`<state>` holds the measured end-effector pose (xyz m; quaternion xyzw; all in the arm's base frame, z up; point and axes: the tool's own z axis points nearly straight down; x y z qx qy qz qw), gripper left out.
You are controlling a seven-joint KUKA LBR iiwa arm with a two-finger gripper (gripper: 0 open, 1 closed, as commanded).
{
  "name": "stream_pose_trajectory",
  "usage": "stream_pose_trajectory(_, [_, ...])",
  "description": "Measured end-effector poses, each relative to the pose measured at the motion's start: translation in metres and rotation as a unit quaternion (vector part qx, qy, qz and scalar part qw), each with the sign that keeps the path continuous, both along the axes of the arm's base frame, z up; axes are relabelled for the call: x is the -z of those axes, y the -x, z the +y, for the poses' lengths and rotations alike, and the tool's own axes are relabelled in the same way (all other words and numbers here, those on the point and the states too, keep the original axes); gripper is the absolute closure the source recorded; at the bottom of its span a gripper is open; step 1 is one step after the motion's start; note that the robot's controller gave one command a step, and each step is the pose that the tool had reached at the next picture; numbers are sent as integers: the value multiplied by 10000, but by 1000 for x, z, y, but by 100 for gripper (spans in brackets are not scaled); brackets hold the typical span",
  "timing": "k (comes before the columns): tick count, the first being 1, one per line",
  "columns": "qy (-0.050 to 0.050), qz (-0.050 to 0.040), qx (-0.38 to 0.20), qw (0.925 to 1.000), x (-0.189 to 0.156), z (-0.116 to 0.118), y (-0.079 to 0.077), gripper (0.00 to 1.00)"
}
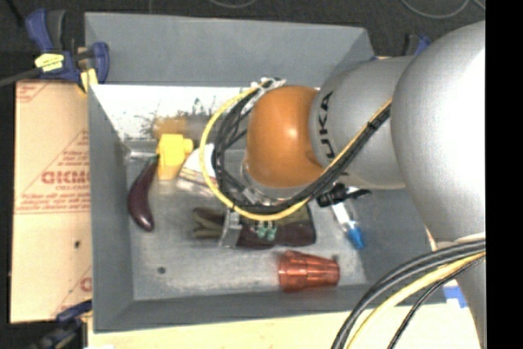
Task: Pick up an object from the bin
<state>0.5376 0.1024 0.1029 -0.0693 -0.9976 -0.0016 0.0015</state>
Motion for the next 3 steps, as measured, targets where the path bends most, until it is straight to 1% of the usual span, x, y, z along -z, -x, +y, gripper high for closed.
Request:
stream_pose_trajectory(1, [0,3,3,10000,-15,0,0,100])
stream_pose_trajectory(2, [-4,-16,3,10000,-28,0,0,100])
stream_pose_trajectory(3, [-3,-10,6,10000,-36,0,0,100])
